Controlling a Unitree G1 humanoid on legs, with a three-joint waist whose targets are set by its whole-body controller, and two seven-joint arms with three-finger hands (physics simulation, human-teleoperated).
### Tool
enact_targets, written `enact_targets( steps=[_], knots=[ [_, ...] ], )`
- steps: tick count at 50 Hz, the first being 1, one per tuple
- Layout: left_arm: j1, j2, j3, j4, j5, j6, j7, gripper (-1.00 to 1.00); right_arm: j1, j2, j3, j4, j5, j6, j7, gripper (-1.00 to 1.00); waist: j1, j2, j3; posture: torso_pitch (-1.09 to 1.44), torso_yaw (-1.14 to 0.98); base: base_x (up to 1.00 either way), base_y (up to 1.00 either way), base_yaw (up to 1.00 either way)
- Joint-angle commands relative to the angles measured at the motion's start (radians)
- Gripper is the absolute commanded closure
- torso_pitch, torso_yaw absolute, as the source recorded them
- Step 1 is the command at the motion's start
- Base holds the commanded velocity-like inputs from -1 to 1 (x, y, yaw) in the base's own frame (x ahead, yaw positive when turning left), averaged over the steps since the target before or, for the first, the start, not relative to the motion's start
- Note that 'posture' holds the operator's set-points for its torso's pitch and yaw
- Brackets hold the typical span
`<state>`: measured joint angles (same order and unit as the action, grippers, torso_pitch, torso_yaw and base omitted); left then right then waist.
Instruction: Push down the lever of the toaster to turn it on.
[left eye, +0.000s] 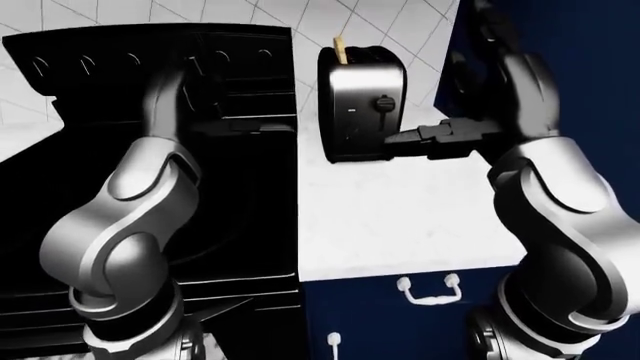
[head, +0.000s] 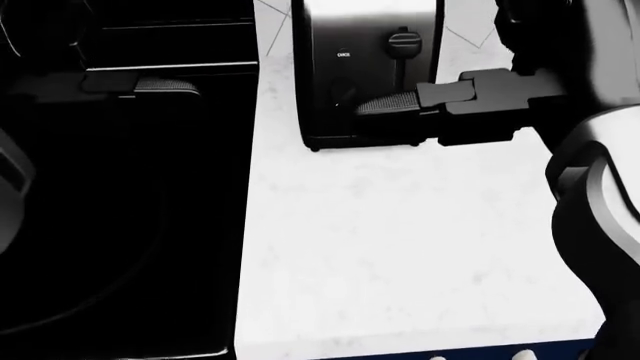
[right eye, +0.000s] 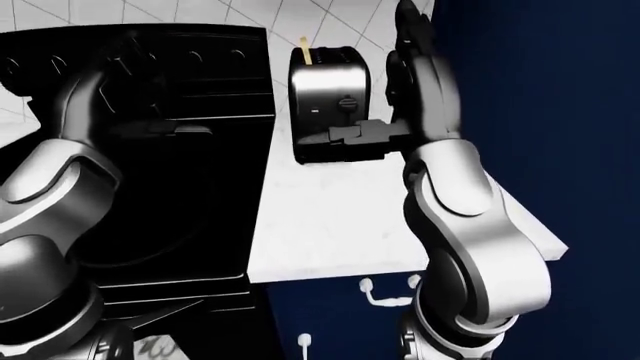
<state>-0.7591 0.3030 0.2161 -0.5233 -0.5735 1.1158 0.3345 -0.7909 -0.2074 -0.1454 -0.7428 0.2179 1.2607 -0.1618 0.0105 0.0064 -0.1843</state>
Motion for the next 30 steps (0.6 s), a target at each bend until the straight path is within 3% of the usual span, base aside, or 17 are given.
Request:
enact_targets(
  steps=[1,10,30],
  knots=[
    [-0.03,0.009,0.012,-0.016,0.004,-0.039,0.0,-1.0,-0.03,-0.006,-0.005,-0.014,-0.004,-0.025,-0.002,-1.0,0.001,0.0,-0.019,-0.33,0.0,0.0,0.0,0.0],
    [-0.022,0.004,-0.003,-0.01,0.024,-0.048,-0.015,-1.0,-0.03,-0.006,-0.011,-0.001,0.0,-0.037,0.005,-1.0,0.005,-0.001,-0.076,-0.4,0.0,0.0,0.0,0.0],
    [-0.03,-0.005,0.002,-0.019,0.029,-0.044,-0.015,-1.0,-0.015,0.009,0.019,0.008,-0.013,-0.056,0.006,-1.0,0.011,-0.004,-0.123,-0.47,0.0,0.0,0.0,0.0]
  ],
)
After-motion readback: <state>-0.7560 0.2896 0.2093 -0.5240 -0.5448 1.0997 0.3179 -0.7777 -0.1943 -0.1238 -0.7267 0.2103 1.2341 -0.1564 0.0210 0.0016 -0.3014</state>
